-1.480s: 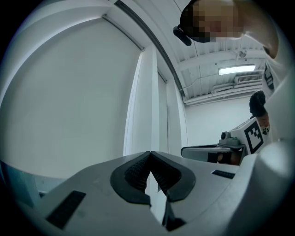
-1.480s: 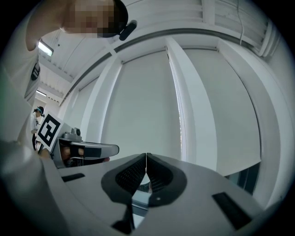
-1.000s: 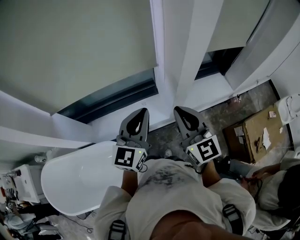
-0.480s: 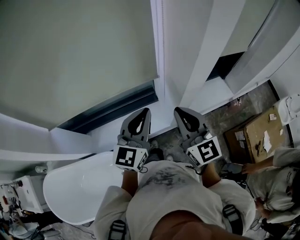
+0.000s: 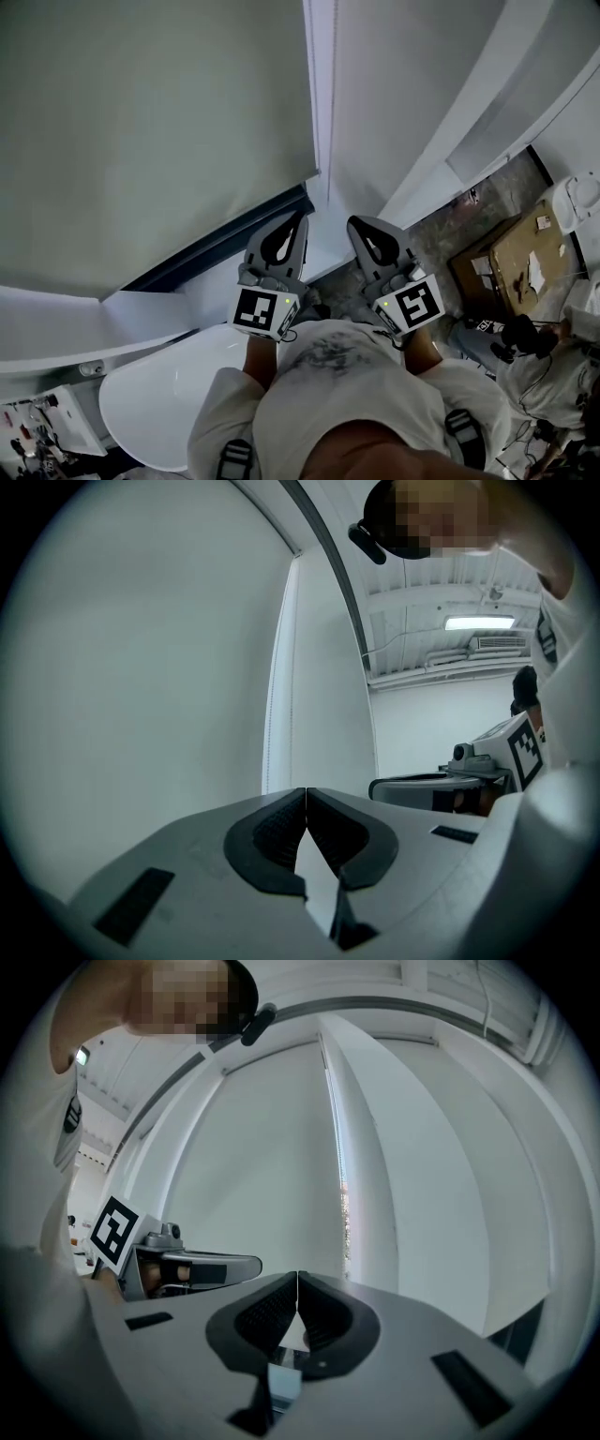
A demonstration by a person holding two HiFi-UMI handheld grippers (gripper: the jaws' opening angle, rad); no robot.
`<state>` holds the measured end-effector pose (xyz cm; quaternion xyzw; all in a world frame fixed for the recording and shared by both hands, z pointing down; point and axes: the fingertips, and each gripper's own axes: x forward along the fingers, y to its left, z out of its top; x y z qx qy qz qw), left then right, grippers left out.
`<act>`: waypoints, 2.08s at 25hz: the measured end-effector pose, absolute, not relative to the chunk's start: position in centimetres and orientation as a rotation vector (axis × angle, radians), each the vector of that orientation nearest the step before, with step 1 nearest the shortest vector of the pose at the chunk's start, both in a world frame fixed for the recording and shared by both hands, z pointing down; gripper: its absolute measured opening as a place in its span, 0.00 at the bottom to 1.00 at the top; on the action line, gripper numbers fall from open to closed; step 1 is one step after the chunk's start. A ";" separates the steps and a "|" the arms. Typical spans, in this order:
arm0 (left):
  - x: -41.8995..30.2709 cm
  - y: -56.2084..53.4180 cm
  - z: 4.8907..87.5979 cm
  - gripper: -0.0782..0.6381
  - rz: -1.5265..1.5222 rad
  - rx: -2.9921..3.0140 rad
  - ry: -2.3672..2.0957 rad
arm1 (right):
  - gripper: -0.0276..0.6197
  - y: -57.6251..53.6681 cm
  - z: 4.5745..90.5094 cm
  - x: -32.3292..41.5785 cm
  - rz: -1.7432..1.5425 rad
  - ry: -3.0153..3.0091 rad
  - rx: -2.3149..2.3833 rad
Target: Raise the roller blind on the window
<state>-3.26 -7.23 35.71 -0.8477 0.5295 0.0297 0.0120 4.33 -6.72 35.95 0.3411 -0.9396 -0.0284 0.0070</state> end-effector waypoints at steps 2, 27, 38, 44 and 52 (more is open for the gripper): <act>-3.5 -8.2 35.7 0.12 0.092 -2.661 1.621 | 0.14 -7.3 36.0 4.1 -0.085 -2.923 1.100; 0.1 -16.2 33.5 0.14 0.123 -2.873 1.208 | 0.14 -11.3 36.6 4.6 -0.056 -2.732 1.387; 0.8 -18.3 33.7 0.24 0.147 -2.864 1.213 | 0.14 -11.5 37.1 4.3 -0.045 -2.796 1.276; 1.5 -18.6 33.1 0.25 0.155 -2.854 1.203 | 0.14 -10.9 37.3 4.3 -0.024 -2.802 1.217; 1.6 -20.3 34.0 0.25 0.149 -2.863 1.225 | 0.14 -10.6 37.2 4.5 -0.038 -2.796 1.239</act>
